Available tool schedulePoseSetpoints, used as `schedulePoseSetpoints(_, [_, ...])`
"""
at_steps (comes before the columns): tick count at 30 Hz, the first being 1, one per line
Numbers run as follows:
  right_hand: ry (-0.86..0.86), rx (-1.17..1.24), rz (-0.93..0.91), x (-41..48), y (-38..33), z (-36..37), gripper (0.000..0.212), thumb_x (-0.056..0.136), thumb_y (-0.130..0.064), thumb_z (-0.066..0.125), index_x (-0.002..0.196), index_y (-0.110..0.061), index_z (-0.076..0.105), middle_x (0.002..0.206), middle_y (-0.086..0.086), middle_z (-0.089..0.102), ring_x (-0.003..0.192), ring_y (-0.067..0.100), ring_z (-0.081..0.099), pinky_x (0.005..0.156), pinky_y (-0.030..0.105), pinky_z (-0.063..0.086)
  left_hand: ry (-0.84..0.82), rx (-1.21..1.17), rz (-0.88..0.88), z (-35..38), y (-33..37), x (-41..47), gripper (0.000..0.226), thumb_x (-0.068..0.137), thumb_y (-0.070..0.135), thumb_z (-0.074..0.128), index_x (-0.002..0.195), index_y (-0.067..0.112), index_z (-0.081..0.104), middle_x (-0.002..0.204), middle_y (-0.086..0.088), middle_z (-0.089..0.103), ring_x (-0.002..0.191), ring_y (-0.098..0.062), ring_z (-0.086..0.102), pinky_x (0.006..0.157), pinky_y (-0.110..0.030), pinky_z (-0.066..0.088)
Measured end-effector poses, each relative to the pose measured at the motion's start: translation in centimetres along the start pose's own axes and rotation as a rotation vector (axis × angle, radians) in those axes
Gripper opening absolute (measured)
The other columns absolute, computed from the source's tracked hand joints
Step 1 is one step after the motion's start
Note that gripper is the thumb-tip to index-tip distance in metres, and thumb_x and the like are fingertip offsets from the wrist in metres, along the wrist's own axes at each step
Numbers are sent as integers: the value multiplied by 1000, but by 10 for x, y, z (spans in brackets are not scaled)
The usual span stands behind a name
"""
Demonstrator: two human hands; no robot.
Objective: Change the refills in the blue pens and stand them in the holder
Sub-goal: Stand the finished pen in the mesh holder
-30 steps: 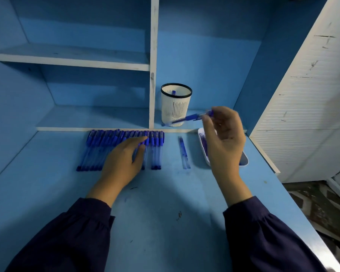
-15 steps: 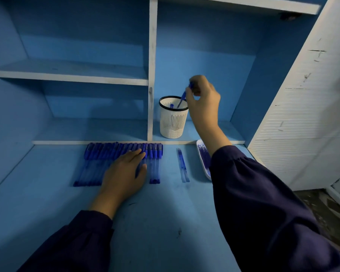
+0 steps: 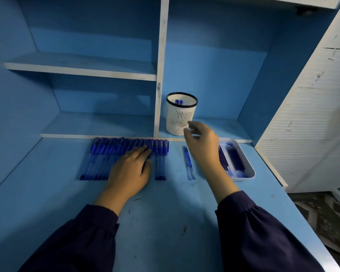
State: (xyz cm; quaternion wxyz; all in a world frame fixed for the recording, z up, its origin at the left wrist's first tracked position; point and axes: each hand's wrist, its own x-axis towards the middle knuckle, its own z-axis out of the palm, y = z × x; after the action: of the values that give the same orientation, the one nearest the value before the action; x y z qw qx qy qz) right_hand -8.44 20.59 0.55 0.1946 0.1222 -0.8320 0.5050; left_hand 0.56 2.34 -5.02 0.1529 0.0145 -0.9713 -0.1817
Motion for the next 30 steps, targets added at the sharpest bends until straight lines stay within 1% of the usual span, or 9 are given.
schedulePoseSetpoints(4, [-160, 26, 151, -34, 4, 6, 21, 85, -15, 67, 106, -12, 71, 84, -2, 69, 81, 9, 64, 79, 16, 45, 20, 15, 28, -6, 1, -6, 53, 97, 36, 30, 139, 15, 55, 146, -2, 50, 135, -25, 46, 107, -39, 40])
schedulePoseSetpoints(8, [-334, -30, 172, -55, 8, 14, 22, 86, -15, 67, 107, -14, 73, 94, -1, 72, 85, 5, 64, 81, 11, 46, 19, 30, 20, -9, -2, -9, 51, 96, 34, 35, 140, 16, 55, 147, -1, 49, 137, -23, 45, 110, -39, 37])
schedulePoseSetpoints(11, [-372, -70, 155, -58, 7, 18, 23, 86, -12, 66, 107, -12, 73, 100, 1, 73, 88, 8, 65, 85, 10, 45, -12, 38, 9, -6, -5, -10, 44, 103, 31, 40, 143, 18, 51, 152, 0, 43, 142, -21, 38, 114, -37, 30])
schedulePoseSetpoints(14, [-392, -95, 131, -58, 5, 19, 23, 84, -8, 67, 107, -10, 73, 101, 5, 73, 89, 13, 67, 85, 14, 48, -31, 27, -1, -6, -4, -10, 44, 103, 29, 42, 146, 20, 46, 156, 3, 37, 145, -18, 31, 115, -36, 29])
schedulePoseSetpoints(18, [-402, -117, 139, -57, 5, 17, 25, 83, -3, 61, 104, -9, 73, 96, 6, 72, 86, 14, 65, 78, 9, 45, -34, -2, 0, -5, -3, -11, 45, 103, 27, 44, 147, 18, 46, 156, 2, 37, 146, -19, 29, 116, -35, 26])
schedulePoseSetpoints(21, [-383, -165, 119, -57, 5, 15, 22, 83, -5, 63, 101, -10, 75, 90, 6, 72, 80, 14, 64, 71, 5, 42, -42, -14, 0, -5, -3, -10, 45, 103, 27, 43, 148, 17, 44, 157, 2, 35, 147, -19, 27, 117, -33, 23])
schedulePoseSetpoints(25, [-378, -209, 128, -56, 3, 16, 20, 83, -6, 65, 101, -9, 73, 83, 7, 68, 75, 18, 64, 61, 9, 42, -47, -22, -4, -6, -2, -10, 46, 104, 29, 42, 149, 19, 42, 158, 3, 33, 148, -18, 24, 118, -33, 22])
schedulePoseSetpoints(28, [-368, -170, 208, -55, 1, 14, 23, 82, -3, 62, 101, -10, 73, 76, -1, 63, 58, 12, 57, 47, 7, 41, -52, -34, -9, -7, -2, -10, 46, 104, 28, 42, 149, 18, 42, 158, 2, 32, 148, -18, 24, 118, -33, 21])
schedulePoseSetpoints(30, [-355, -103, 276, -54, 2, 9, 24, 81, -3, 61, 101, -12, 72, 75, -1, 66, 45, 4, 54, 43, 7, 40, -45, -45, 1, -8, -1, -11, 46, 104, 28, 42, 149, 18, 42, 158, 2, 32, 147, -18, 25, 117, -33, 23])
